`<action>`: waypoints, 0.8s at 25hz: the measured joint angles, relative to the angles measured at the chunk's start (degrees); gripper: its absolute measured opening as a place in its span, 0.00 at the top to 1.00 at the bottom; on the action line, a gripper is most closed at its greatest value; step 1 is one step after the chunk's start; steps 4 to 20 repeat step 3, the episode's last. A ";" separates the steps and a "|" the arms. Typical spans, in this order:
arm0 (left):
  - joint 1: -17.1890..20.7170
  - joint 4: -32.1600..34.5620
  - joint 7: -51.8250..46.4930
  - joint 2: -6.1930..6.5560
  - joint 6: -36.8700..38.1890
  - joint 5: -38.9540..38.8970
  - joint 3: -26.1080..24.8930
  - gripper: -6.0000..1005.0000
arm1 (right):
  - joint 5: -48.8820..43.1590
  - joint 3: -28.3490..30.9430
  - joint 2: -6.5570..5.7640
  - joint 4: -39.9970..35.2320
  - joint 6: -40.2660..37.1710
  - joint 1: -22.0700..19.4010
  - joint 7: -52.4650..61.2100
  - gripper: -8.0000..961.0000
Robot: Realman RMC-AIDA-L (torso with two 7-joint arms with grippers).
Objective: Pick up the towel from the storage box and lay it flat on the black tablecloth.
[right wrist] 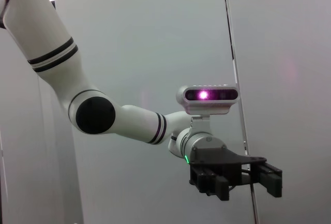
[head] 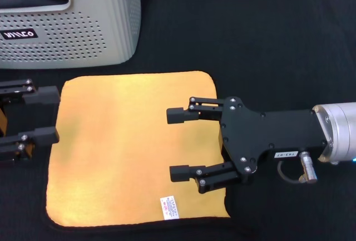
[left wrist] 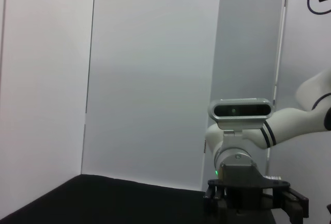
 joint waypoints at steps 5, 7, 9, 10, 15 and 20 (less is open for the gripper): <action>-0.03 -0.04 -0.09 -0.23 -0.06 -0.02 -1.07 0.40 | -0.75 0.81 0.22 0.07 -0.26 0.01 -0.03 0.14; -0.03 -0.04 -0.09 -0.23 -0.06 -0.02 -1.07 0.40 | -0.75 0.81 0.22 0.07 -0.26 0.01 -0.03 0.14; -0.03 -0.04 -0.09 -0.23 -0.06 -0.02 -1.07 0.40 | -0.75 0.81 0.22 0.07 -0.26 0.01 -0.03 0.14; -0.03 -0.04 -0.09 -0.23 -0.06 -0.02 -1.07 0.40 | -0.75 0.81 0.22 0.07 -0.26 0.01 -0.03 0.14; -0.03 -0.04 -0.09 -0.23 -0.06 -0.02 -1.07 0.40 | -0.75 0.81 0.22 0.07 -0.26 0.01 -0.03 0.14; -0.03 -0.04 -0.09 -0.23 -0.06 -0.02 -1.07 0.40 | -0.75 0.81 0.22 0.07 -0.26 0.01 -0.03 0.14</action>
